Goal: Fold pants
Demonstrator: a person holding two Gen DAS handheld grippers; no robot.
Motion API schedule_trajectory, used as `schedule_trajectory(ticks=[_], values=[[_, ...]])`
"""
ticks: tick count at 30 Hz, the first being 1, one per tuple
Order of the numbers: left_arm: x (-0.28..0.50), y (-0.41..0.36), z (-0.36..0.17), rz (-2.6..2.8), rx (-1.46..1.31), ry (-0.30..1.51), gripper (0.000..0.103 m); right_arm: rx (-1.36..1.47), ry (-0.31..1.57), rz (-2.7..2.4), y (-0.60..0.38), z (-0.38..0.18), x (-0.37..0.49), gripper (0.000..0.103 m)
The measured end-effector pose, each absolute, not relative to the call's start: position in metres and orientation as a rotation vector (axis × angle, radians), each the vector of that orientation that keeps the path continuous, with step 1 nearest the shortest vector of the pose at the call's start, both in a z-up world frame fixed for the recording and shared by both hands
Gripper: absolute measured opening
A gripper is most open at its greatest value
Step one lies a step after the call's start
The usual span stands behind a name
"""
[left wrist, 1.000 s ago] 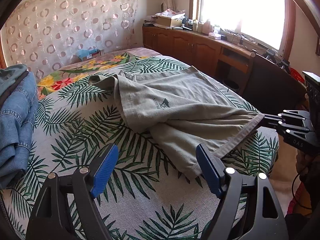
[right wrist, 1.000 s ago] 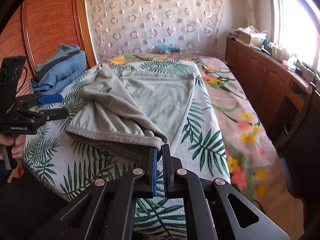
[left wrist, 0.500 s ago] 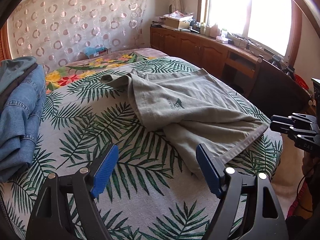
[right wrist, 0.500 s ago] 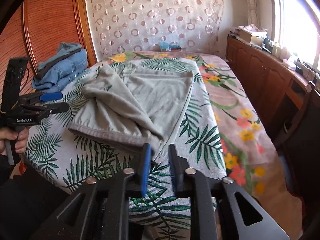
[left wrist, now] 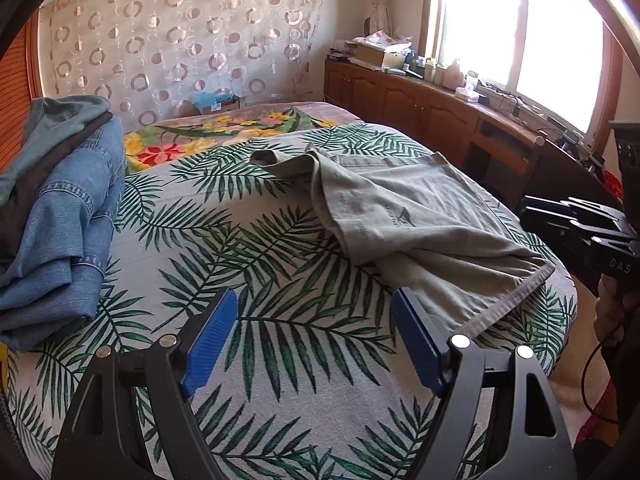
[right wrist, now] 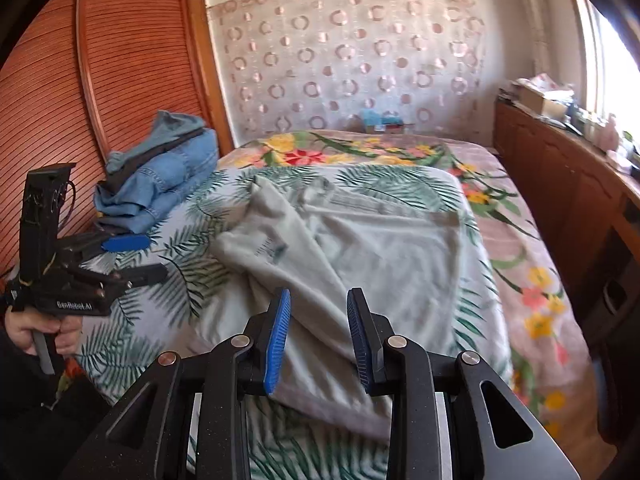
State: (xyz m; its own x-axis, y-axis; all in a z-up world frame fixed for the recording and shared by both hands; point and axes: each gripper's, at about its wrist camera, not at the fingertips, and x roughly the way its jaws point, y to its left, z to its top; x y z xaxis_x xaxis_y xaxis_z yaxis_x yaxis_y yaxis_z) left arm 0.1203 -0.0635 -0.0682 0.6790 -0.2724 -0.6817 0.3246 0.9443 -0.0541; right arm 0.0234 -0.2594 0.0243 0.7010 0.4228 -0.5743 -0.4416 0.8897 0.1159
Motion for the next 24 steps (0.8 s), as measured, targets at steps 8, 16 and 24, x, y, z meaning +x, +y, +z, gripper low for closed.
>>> schedule_trajectory(ticks=[8, 16, 24], values=[[0.121, -0.051, -0.07, -0.313, 0.062, 0.75, 0.08, -0.102, 0.682, 0.608, -0.208, 0.02, 0.066, 0.03], [0.12, -0.039, -0.073, -0.296, 0.047, 0.753, 0.08, -0.207, 0.731, 0.662, -0.175, 0.014, 0.089, 0.031], [0.121, -0.035, -0.075, -0.289, 0.037, 0.758, 0.08, -0.319, 0.733, 0.637, -0.164, 0.015, 0.098, 0.003]])
